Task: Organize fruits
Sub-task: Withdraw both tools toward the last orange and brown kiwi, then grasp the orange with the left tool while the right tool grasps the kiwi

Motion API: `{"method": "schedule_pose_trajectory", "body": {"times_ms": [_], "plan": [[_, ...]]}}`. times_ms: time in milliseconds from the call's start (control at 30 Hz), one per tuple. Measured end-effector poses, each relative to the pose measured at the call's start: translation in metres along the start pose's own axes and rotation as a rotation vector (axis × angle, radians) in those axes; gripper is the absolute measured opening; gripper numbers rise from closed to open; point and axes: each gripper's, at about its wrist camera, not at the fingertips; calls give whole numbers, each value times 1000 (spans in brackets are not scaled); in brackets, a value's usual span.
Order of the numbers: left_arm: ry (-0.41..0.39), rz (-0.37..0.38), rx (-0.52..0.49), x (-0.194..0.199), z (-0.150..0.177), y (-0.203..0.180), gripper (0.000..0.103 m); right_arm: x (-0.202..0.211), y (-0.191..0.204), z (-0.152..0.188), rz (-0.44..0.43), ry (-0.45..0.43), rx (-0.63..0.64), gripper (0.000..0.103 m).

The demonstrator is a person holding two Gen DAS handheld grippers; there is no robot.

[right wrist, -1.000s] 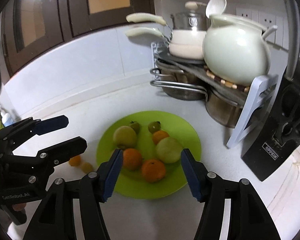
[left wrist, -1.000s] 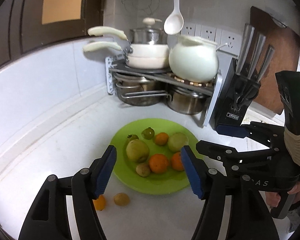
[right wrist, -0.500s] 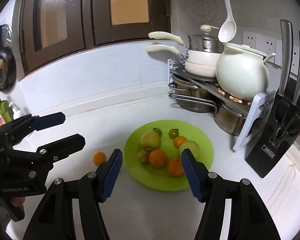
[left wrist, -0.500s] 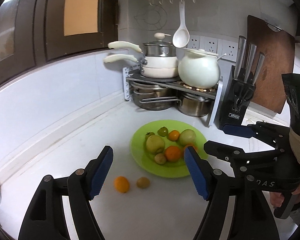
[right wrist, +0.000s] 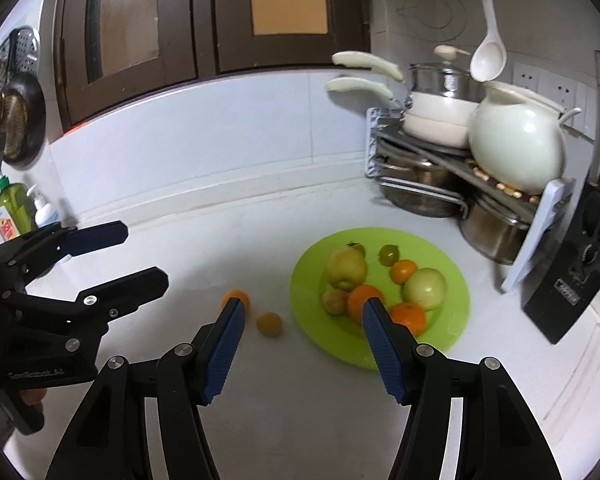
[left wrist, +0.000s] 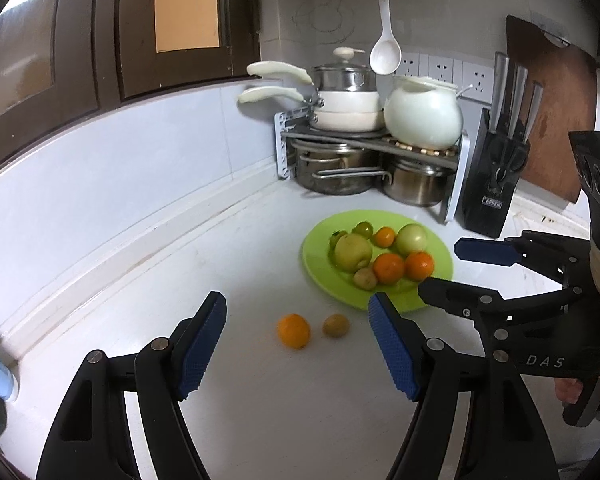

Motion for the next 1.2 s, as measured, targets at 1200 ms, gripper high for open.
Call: {"method": "schedule_pose_trajectory", "body": {"times_ms": [1200], "plan": [[179,185,-107,-118,30,17,55,-120,6,23,-132,263,4,38]]}}
Point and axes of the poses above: each gripper's, at about its wrist camera, not at the fingertips, and x roughly against the way its jaws point, y to its left, z to its underside, and after that the axes turned 2 degrees about y, right-handed
